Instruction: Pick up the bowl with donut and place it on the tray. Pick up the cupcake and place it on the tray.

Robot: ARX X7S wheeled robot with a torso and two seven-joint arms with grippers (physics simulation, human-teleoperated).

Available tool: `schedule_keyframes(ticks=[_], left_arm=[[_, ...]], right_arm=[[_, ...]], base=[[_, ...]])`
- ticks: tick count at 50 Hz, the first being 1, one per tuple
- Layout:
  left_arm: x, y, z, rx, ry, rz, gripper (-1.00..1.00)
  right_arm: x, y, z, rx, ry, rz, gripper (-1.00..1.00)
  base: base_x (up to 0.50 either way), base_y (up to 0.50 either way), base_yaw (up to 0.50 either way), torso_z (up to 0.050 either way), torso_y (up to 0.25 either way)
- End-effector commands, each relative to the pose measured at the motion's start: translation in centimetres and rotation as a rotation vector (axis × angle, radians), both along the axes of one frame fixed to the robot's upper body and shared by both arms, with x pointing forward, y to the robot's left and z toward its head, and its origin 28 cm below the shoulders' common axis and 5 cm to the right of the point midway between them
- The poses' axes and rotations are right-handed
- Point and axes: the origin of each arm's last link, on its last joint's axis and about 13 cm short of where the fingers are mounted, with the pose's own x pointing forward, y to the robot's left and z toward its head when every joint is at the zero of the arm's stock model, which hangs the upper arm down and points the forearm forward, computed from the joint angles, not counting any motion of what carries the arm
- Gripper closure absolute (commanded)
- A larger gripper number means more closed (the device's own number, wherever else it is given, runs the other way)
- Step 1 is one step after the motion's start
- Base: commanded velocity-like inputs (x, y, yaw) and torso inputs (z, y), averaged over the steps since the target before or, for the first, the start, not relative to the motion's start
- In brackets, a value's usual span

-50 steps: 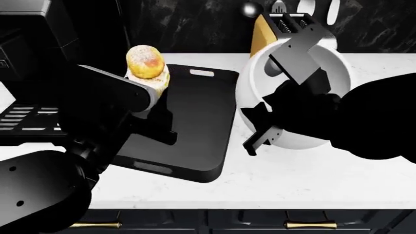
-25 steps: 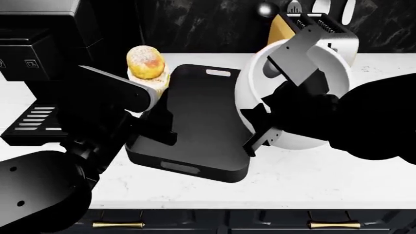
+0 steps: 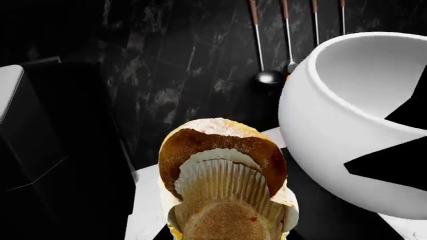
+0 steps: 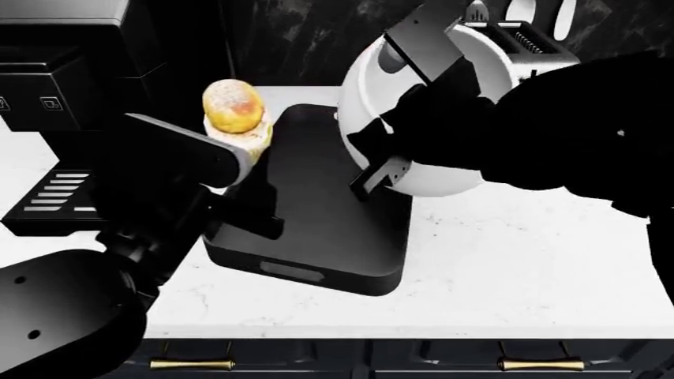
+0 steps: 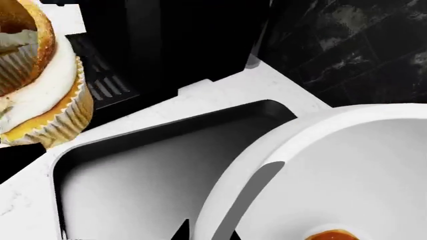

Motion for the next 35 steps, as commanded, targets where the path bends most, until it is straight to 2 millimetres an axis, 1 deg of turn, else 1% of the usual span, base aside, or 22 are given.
schedule_keyframes(ticks=[1, 6, 14, 18, 25, 35], left_arm=[[0.0, 0.4, 0.0, -0.009, -0.004, 0.018, 1.0], [0.1, 0.5, -0.1, -0.011, -0.003, 0.021, 1.0], [0.4, 0.7, -0.4, -0.015, 0.004, 0.027, 1.0], [0.4, 0.7, -0.5, -0.018, 0.005, 0.031, 1.0], [0.5, 0.7, -0.7, -0.024, 0.009, 0.029, 1.0], [0.9, 0.7, -1.0, -0.03, 0.017, 0.029, 1.0]], right_arm=[[5.9, 3.7, 3.1, -0.075, -0.071, 0.051, 1.0], [7.6, 4.7, 2.7, -0.09, -0.072, 0.054, 1.0], [9.2, 6.2, 2.5, -0.098, -0.072, 0.079, 1.0], [9.4, 6.7, 1.7, -0.143, -0.057, 0.095, 1.0], [9.5, 7.3, 0.9, -0.216, -0.044, 0.113, 1.0], [9.6, 7.4, 0.0, -0.274, -0.026, 0.119, 1.0]], base=[[0.0, 0.0, 0.0, 0.0, 0.0], [0.0, 0.0, 0.0, 0.0, 0.0], [0.0, 0.0, 0.0, 0.0, 0.001], [0.0, 0.0, 0.0, 0.0, 0.0], [0.0, 0.0, 0.0, 0.001, 0.001], [0.0, 0.0, 0.0, 0.0, 0.0]])
